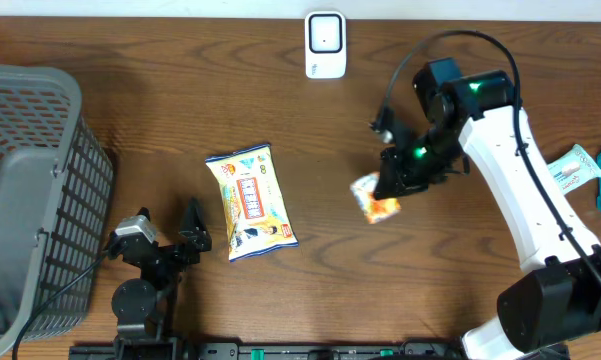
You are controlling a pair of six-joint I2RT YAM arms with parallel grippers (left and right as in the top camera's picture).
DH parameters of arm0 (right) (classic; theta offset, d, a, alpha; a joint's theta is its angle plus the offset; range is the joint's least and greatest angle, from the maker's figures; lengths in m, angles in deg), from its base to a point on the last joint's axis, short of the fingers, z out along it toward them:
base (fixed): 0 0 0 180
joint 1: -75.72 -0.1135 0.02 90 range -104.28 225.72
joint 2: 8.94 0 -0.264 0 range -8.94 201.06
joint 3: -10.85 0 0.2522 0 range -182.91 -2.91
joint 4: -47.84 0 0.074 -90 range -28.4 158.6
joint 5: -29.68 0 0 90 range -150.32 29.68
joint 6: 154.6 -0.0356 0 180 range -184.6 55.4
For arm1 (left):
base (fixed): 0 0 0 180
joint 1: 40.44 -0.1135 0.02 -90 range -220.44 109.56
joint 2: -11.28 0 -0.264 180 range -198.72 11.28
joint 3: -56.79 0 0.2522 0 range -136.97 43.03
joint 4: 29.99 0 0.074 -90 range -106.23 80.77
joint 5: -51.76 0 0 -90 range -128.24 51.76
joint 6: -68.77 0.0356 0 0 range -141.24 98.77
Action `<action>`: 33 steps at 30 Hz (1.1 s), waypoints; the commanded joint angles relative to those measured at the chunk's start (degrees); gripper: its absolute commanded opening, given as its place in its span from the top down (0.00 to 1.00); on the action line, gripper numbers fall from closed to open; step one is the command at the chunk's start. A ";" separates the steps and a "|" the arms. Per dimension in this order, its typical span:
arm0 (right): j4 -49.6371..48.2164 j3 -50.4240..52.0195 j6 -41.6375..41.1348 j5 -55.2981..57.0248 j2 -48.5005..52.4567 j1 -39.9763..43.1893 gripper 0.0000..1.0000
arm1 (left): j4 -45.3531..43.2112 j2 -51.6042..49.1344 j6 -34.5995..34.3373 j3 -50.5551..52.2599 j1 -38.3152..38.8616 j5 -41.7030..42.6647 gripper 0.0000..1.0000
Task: Scan the item barcode
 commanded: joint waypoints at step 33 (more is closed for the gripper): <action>-43.10 -40.44 1.46 46.49 36.52 -6.12 0.99 | 1.64 0.28 0.13 1.09 -0.20 0.55 0.03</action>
